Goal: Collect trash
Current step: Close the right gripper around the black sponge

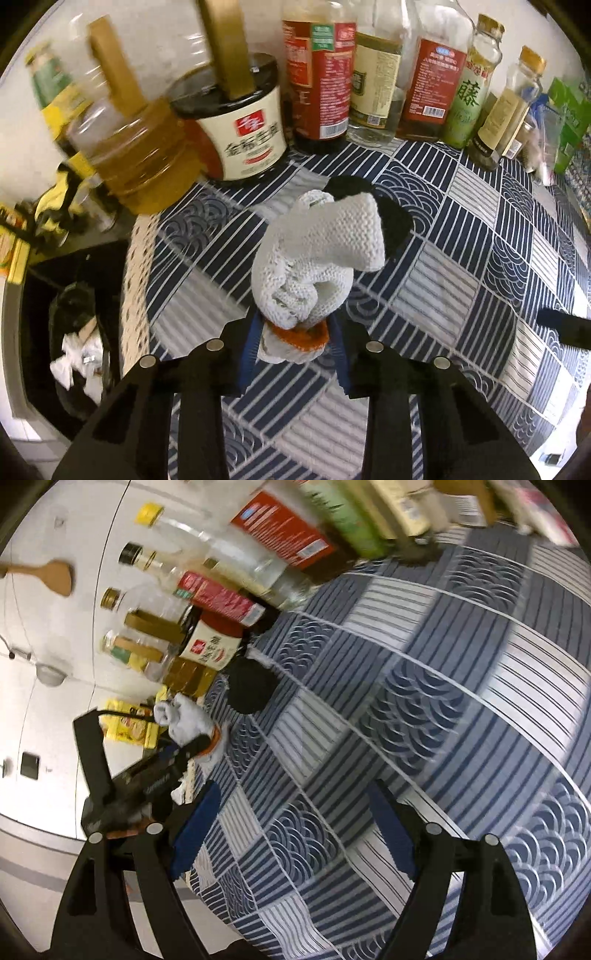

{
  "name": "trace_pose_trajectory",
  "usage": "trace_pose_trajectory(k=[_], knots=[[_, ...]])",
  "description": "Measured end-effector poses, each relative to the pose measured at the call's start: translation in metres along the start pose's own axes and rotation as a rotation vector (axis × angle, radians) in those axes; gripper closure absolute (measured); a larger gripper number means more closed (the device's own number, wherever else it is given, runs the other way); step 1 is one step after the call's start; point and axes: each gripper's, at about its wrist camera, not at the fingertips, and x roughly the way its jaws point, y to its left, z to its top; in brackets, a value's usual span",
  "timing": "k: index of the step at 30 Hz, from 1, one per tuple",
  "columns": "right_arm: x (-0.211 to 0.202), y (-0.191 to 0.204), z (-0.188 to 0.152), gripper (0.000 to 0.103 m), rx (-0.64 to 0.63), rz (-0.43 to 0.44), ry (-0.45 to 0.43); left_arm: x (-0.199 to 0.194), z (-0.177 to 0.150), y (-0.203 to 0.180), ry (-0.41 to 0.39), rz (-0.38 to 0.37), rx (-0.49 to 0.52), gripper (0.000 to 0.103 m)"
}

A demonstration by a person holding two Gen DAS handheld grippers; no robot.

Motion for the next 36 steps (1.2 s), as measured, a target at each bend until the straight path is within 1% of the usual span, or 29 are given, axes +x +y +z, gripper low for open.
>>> trace_pose_trajectory(k=[4,7,8,12,14,16,17,18,22,26,27,28,29,30,32,36], knots=[[0.024,0.018,0.019,0.019,-0.062,-0.060,0.024,-0.017,-0.019,0.011,0.009,-0.005,-0.042,0.070],[0.042,0.032,0.033,0.019,-0.106,-0.065,0.060,-0.027,-0.035,0.018,0.023,-0.012,-0.084,0.070],[0.049,0.039,0.040,0.019,-0.131,-0.079,0.073,-0.032,-0.042,0.021,0.029,-0.007,-0.101,0.070],[0.076,0.063,0.061,0.018,-0.186,-0.155,0.141,-0.052,-0.064,0.027,0.022,-0.026,-0.132,0.070],[0.088,0.078,0.070,0.018,-0.218,-0.173,0.163,-0.064,-0.078,0.034,0.016,-0.038,-0.160,0.070],[0.103,0.091,0.077,0.015,-0.248,-0.198,0.183,-0.072,-0.091,0.041,0.013,-0.036,-0.190,0.070],[0.111,0.095,0.079,0.013,-0.259,-0.218,0.192,-0.073,-0.095,0.044,0.014,-0.032,-0.201,0.070],[0.119,0.099,0.082,0.013,-0.270,-0.243,0.202,-0.075,-0.103,0.049,0.021,-0.025,-0.224,0.070],[0.151,0.109,0.092,0.013,-0.322,-0.349,0.254,-0.083,-0.126,0.059,0.031,-0.039,-0.285,0.070],[0.173,0.111,0.096,0.014,-0.327,-0.389,0.304,-0.081,-0.143,0.067,0.051,-0.053,-0.352,0.070],[0.175,0.111,0.097,0.015,-0.325,-0.384,0.306,-0.080,-0.146,0.068,0.055,-0.054,-0.360,0.070],[0.177,0.110,0.096,0.021,-0.323,-0.376,0.297,-0.078,-0.149,0.069,0.061,-0.054,-0.372,0.070],[0.178,0.110,0.095,0.025,-0.326,-0.394,0.288,-0.076,-0.151,0.070,0.063,-0.049,-0.378,0.070],[0.180,0.107,0.096,0.036,-0.325,-0.417,0.287,-0.074,-0.153,0.072,0.068,-0.041,-0.388,0.070],[0.181,0.102,0.097,0.037,-0.303,-0.401,0.278,-0.072,-0.156,0.074,0.073,-0.038,-0.401,0.070],[0.175,0.101,0.097,0.040,-0.297,-0.383,0.275,-0.078,-0.154,0.075,0.050,-0.029,-0.412,0.070]])
